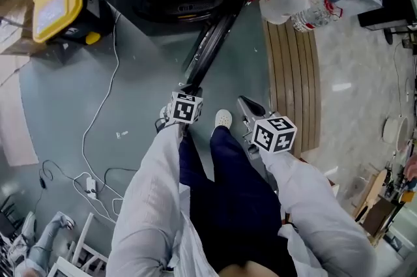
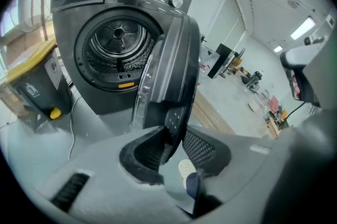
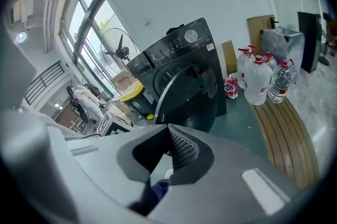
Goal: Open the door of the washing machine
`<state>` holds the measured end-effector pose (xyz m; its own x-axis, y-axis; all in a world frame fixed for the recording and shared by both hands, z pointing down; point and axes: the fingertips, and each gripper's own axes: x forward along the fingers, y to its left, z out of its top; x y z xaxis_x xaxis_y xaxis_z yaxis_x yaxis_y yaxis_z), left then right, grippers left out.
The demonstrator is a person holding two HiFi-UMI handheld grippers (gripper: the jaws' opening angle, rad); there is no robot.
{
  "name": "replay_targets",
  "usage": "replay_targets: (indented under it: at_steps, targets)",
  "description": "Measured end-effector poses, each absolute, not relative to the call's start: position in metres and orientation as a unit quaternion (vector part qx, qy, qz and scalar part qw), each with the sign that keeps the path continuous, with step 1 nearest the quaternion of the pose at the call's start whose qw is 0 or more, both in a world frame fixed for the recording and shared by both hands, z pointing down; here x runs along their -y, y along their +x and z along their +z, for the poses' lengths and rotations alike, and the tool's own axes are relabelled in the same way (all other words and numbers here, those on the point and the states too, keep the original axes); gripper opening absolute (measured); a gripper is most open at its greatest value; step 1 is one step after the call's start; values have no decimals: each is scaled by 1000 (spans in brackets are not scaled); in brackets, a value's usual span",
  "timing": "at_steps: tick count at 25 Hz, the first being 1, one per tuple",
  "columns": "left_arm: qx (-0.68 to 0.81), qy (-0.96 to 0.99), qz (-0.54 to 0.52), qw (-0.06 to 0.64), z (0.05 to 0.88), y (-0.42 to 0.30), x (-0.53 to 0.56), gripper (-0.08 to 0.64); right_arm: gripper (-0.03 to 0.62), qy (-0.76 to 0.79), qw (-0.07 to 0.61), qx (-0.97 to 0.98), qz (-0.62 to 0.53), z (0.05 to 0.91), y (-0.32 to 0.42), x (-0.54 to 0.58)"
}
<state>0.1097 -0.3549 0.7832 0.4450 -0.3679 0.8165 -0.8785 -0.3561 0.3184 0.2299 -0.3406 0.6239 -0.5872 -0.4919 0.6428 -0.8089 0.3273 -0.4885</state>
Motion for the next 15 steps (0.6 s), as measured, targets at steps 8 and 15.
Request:
replay_targets:
  at_steps: [8,15]
  targets:
    - [453,733,301,408,783,165,337,114,8,361,212,817,397,637,281,345]
    - [458,730,285,421,784,203,327,117,8,365,206,812,406,640,310,341]
